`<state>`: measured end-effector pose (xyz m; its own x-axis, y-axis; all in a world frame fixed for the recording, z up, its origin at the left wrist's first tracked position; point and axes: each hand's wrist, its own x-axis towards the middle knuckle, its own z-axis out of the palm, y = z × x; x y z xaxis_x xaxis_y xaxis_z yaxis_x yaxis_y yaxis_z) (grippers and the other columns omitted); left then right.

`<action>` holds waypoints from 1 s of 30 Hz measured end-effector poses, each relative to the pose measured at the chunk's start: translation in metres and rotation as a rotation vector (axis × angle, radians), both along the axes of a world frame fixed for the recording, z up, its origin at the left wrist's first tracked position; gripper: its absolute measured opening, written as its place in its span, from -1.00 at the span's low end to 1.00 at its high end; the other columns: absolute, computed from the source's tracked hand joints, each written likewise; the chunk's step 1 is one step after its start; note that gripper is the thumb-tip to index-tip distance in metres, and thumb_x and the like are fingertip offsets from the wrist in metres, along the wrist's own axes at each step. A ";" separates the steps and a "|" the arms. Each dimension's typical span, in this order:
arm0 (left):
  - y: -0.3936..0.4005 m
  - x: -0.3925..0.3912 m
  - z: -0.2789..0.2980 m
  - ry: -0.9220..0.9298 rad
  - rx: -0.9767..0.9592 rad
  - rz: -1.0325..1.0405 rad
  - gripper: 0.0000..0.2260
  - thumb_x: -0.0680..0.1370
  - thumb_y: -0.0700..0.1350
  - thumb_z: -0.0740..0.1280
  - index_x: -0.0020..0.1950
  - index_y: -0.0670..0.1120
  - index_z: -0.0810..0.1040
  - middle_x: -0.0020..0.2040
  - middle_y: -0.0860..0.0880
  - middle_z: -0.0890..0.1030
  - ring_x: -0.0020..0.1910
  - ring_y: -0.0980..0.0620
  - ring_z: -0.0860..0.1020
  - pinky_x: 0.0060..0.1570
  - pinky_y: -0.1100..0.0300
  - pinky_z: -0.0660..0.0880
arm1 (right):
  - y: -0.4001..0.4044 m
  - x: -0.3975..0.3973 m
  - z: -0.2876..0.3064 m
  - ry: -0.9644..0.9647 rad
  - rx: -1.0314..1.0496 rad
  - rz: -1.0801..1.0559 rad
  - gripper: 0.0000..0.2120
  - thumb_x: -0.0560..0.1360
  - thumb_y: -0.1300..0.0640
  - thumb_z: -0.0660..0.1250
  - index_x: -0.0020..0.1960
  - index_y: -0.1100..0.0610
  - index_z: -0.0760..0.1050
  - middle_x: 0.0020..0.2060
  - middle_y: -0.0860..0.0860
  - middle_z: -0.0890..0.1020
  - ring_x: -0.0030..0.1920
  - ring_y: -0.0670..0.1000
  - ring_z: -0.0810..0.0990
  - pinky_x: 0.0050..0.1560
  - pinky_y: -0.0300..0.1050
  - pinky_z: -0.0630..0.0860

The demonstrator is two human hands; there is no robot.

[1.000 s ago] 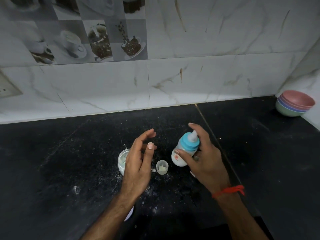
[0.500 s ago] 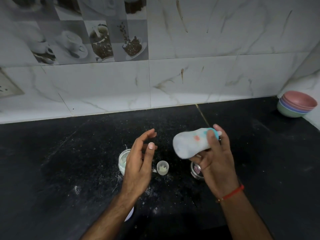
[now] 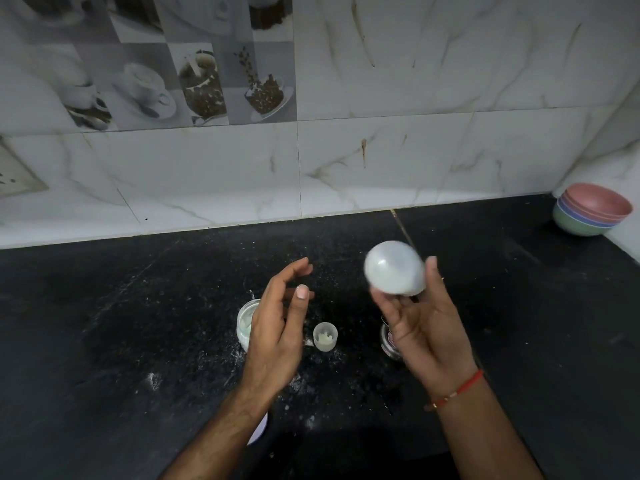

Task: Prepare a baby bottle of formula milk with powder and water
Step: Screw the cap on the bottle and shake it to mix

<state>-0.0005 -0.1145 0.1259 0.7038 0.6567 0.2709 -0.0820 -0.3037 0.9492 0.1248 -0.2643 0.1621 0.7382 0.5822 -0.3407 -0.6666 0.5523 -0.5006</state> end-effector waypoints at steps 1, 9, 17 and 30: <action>0.000 0.000 0.000 0.000 0.000 0.000 -0.62 0.68 0.00 0.19 0.50 0.02 0.45 0.37 0.13 0.59 0.18 0.14 0.66 0.14 0.41 0.51 | -0.002 0.002 0.000 0.090 0.084 0.016 -0.39 0.56 -0.12 0.32 0.51 0.18 0.41 0.28 0.22 0.65 0.15 0.15 0.73 -0.11 -0.04 0.72; 0.000 0.001 0.000 0.004 0.009 -0.005 -0.62 0.68 0.00 0.19 0.50 0.01 0.45 0.37 0.13 0.59 0.18 0.14 0.66 0.12 0.42 0.51 | -0.002 -0.003 0.002 -0.275 -0.189 -0.077 -0.42 0.49 -0.01 0.40 0.47 0.07 0.38 0.24 0.17 0.66 0.13 0.15 0.74 -0.14 0.04 0.71; 0.000 0.000 -0.002 0.003 0.012 -0.008 -0.61 0.68 0.00 0.19 0.51 0.01 0.44 0.37 0.15 0.58 0.18 0.15 0.66 0.10 0.42 0.52 | -0.002 -0.004 -0.012 -0.986 -0.659 -0.126 -0.22 0.37 0.13 0.57 0.45 -0.20 0.25 0.18 -0.17 0.59 0.15 -0.16 0.68 0.11 -0.23 0.65; 0.001 -0.002 -0.004 0.001 -0.001 0.004 -0.61 0.68 0.01 0.19 0.50 0.01 0.45 0.37 0.14 0.59 0.16 0.12 0.67 0.11 0.41 0.51 | 0.000 -0.005 -0.018 -0.841 -0.556 -0.183 -0.24 0.35 0.08 0.54 0.45 -0.17 0.29 0.29 0.06 0.60 0.19 0.03 0.70 0.16 0.03 0.67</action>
<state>-0.0028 -0.1139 0.1221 0.7016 0.6595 0.2697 -0.0797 -0.3035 0.9495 0.1193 -0.2642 0.1439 0.9245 0.3541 0.1409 0.0897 0.1571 -0.9835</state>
